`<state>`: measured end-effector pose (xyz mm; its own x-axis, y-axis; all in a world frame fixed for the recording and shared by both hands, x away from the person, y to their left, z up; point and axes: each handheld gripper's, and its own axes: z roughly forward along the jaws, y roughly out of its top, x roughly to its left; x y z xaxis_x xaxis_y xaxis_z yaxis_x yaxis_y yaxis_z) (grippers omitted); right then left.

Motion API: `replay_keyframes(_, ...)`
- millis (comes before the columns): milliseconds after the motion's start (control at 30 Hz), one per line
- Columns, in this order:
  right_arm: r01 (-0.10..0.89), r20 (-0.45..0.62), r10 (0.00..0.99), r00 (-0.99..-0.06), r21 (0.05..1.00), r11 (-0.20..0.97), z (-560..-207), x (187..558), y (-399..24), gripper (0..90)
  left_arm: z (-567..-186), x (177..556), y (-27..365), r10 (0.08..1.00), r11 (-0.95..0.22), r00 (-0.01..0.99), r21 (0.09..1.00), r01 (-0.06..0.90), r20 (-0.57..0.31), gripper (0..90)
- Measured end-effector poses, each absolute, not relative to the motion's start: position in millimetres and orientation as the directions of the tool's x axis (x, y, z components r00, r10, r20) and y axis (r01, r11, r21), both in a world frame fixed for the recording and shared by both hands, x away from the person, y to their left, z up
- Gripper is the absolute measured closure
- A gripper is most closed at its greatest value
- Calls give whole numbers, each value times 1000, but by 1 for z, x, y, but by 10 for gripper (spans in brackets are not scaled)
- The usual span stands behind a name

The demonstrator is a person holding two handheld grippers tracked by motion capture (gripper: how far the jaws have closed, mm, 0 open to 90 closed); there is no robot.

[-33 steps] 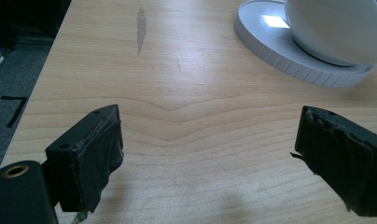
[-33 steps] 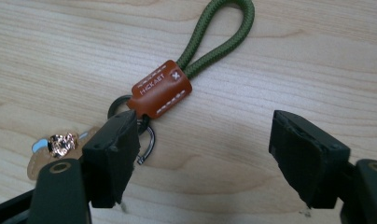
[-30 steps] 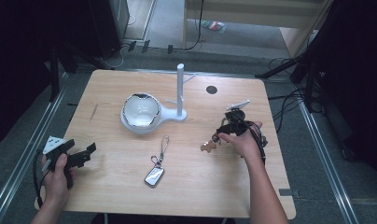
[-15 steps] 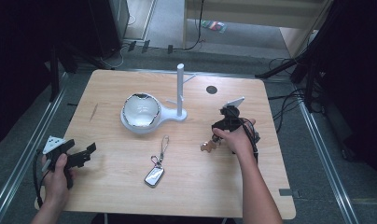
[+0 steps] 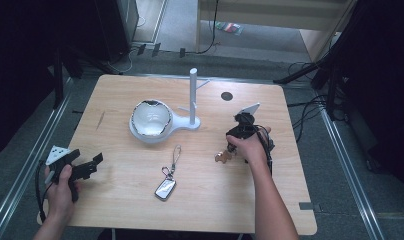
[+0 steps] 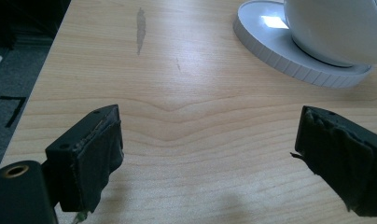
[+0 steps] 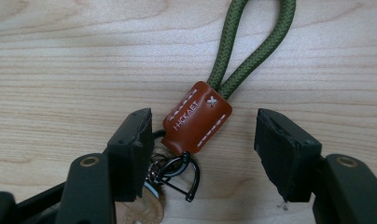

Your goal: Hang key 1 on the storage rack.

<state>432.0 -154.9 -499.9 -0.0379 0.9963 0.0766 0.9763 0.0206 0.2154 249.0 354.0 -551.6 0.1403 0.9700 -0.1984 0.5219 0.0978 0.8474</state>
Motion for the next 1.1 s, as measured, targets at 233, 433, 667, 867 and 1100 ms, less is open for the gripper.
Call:
replay_keyframes(233,981,107,994,0,194,-21,-501,435,-153,427,-552,249,354,970,98,141,846,524,-200,80)
replay_keyframes(433,982,93,996,8,189,-26,-503,437,-150,465,-551,249,354,970,97,141,846,525,-199,80)
replay_keyframes(667,981,74,997,28,191,-42,-504,438,-148,508,-552,249,354,970,98,140,847,523,-199,80)
replay_keyframes(867,980,31,999,21,198,-27,-504,437,-146,572,-552,249,354,970,97,140,847,522,-197,80)
replay_keyframes(1100,981,-9,1000,-28,190,29,-504,436,-144,659,-552,249,354,970,96,140,848,522,-197,80)
